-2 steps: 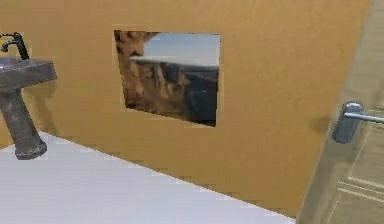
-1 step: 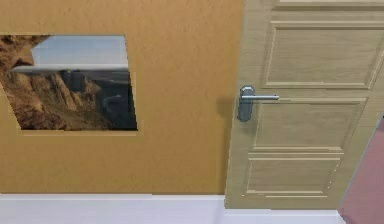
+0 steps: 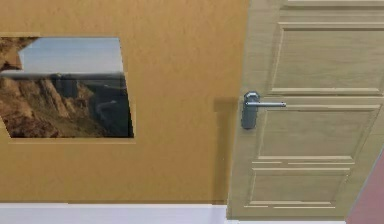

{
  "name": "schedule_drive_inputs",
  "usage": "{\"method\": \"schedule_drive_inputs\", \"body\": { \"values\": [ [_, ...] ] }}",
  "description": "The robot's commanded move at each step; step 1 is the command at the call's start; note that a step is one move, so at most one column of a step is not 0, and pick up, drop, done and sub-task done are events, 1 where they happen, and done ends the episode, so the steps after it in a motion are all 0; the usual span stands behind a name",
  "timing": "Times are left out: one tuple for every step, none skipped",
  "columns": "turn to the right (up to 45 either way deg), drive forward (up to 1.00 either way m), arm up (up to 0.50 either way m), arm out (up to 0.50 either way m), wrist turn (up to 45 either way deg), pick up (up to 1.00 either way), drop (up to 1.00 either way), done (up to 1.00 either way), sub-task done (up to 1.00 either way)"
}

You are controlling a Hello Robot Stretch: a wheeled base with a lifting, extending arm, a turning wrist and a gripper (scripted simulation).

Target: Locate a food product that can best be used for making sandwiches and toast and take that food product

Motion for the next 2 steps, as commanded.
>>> {"method": "schedule_drive_inputs", "body": {
  "values": [
    [45.0, 0.00, 0.00, 0.00, 0.0, 0.00, 0.00, 0.00, 0.00],
    [21.0, 0.00, 0.00, 0.00, 0.0, 0.00, 0.00, 0.00, 0.00]
  ]
}}
